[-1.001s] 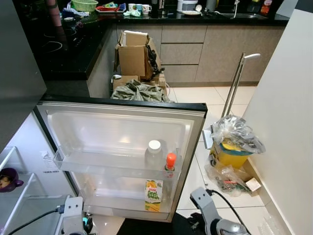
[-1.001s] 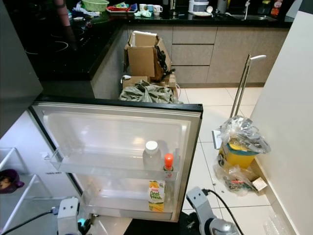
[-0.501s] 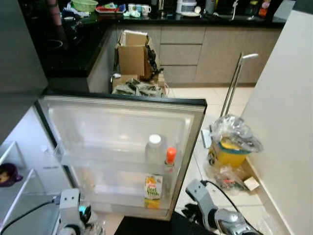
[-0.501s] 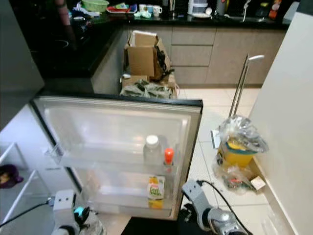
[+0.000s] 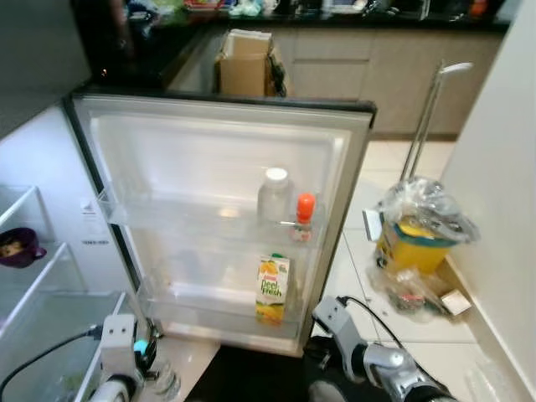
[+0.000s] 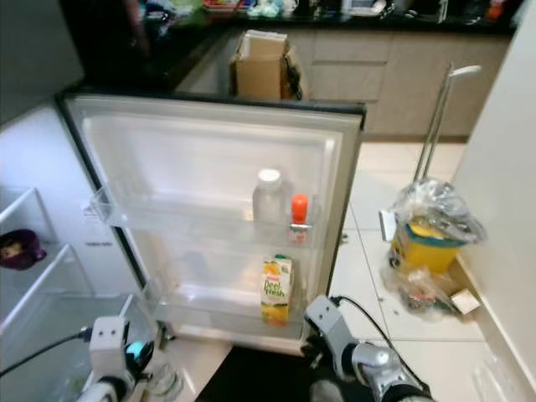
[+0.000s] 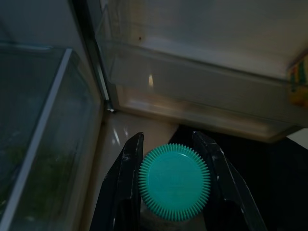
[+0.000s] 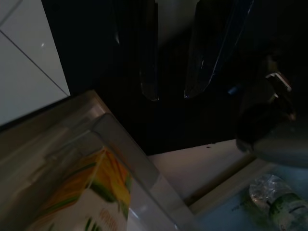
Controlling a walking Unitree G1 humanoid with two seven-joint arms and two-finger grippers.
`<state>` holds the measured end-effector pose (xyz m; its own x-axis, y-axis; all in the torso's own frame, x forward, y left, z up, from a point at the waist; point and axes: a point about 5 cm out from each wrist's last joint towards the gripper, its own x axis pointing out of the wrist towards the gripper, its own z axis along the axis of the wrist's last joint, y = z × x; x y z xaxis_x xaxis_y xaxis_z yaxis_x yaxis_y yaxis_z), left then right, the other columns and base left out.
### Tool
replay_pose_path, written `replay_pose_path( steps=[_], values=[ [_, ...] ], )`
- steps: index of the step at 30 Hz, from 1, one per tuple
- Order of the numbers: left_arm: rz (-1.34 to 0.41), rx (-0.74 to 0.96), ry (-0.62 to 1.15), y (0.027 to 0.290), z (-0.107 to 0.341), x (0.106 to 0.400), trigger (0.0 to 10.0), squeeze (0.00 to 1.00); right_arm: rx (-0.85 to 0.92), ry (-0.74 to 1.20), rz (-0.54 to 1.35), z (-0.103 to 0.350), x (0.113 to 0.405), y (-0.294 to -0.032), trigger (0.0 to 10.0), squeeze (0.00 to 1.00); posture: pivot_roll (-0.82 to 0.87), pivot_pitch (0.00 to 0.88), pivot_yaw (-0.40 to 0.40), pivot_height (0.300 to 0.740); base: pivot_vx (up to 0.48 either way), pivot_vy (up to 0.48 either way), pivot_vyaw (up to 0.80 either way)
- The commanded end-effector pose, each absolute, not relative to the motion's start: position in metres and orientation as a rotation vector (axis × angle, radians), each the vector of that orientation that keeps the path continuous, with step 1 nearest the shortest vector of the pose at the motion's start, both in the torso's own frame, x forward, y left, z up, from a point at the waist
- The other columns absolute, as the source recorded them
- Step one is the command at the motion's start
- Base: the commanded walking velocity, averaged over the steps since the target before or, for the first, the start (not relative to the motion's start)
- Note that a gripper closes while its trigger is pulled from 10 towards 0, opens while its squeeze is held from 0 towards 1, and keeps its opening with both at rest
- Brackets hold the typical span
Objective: Restocking fridge
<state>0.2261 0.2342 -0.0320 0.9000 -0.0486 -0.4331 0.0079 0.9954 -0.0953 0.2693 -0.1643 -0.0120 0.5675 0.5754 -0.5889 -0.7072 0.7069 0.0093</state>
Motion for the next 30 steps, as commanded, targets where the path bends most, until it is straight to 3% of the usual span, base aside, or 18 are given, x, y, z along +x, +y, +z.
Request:
replay_pose_path(
  steps=[1,14,17,30],
  values=[
    [-0.038,-0.094,0.359,0.237,-0.018,0.24,10.0,0.0,-0.241,0.563,0.772,-0.005,0.276,-0.163,10.0,0.0,-0.07,0.0,-0.035,0.555,0.0,0.0,0.0],
    [-0.068,-0.154,0.207,0.25,0.009,0.259,10.0,0.0,-0.258,0.511,0.827,0.004,0.282,-0.159,10.0,0.0,-0.07,0.0,-0.035,0.5,0.0,0.0,0.0],
    [-0.14,-0.191,0.149,0.249,0.017,0.264,10.0,0.0,-0.234,0.475,0.846,0.009,0.285,-0.157,10.0,0.0,-0.07,0.0,-0.035,0.48,0.0,0.0,0.0],
    [-0.353,-0.177,0.083,0.258,0.037,0.266,10.0,0.0,-0.19,0.434,1.104,0.02,0.278,-0.147,10.0,0.0,-0.06,0.0,-0.037,0.48,0.0,0.0,0.0]
  ],
)
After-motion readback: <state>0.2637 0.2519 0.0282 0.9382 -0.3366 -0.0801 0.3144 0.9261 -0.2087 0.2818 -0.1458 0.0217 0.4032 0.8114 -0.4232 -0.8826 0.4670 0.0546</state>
